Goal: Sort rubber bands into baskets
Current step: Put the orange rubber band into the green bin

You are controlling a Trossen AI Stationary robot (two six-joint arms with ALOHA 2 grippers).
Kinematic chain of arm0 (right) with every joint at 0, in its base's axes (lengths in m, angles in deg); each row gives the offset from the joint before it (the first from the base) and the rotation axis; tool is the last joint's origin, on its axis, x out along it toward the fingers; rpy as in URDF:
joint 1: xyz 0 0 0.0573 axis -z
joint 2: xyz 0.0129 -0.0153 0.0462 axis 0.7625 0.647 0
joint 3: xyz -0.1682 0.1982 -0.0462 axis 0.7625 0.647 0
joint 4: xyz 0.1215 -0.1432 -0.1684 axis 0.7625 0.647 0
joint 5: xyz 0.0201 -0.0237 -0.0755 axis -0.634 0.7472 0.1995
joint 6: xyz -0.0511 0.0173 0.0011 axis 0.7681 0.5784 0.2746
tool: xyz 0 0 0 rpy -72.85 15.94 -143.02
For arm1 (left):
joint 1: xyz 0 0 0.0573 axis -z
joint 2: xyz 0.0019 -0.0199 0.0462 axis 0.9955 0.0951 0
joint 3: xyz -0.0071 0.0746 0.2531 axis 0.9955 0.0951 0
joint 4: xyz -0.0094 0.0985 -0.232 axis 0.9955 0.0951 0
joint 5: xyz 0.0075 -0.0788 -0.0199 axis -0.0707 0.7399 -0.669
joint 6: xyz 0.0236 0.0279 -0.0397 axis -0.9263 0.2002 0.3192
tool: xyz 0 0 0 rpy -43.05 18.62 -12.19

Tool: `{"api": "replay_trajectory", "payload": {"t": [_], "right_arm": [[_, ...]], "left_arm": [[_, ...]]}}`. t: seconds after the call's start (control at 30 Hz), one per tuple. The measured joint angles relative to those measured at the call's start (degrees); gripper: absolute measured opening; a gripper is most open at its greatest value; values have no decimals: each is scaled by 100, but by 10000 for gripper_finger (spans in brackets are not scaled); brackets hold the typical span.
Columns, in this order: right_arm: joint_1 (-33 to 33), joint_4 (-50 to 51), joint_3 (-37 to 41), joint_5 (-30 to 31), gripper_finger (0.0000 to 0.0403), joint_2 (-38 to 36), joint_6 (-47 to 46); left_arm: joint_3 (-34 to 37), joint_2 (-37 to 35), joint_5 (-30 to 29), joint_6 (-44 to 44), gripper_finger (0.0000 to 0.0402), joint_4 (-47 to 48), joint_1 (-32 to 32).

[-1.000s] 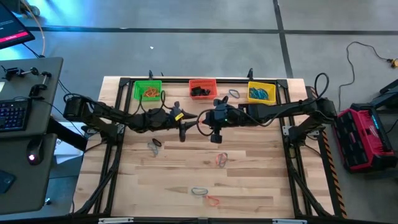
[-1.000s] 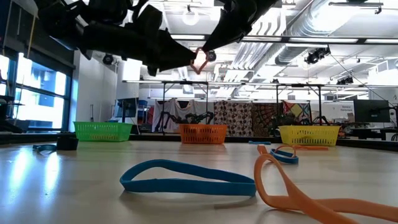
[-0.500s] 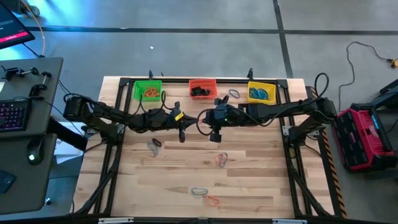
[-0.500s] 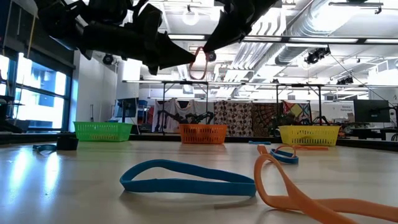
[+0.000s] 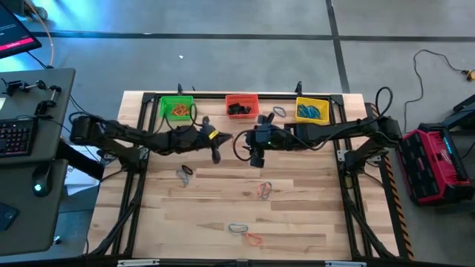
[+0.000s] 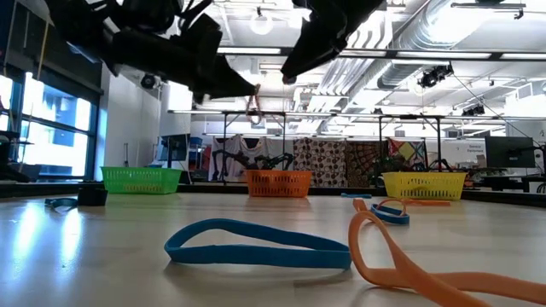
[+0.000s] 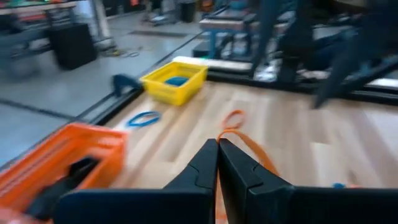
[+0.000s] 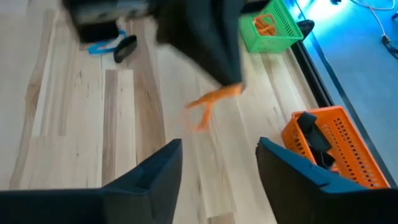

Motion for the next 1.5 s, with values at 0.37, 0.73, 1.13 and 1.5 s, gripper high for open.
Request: {"api": "replay_trajectory", "payload": {"t": [0.37, 0.73, 1.13, 1.5], "right_arm": [[45, 407, 0, 516, 201, 0, 0], [125, 421, 0, 525, 201, -2, 47], [127, 458, 0, 535, 201, -2, 92], [127, 461, 0, 523, 201, -2, 48]], "left_arm": [[-332, -1462, -783, 620, 0, 4049, -1378], [-854, -1322, -948, 508, 0, 5921, -3497], [-911, -290, -1022, -14, 0, 5990, -4656], [-922, 229, -972, -159, 53, 5735, -4564]]}}
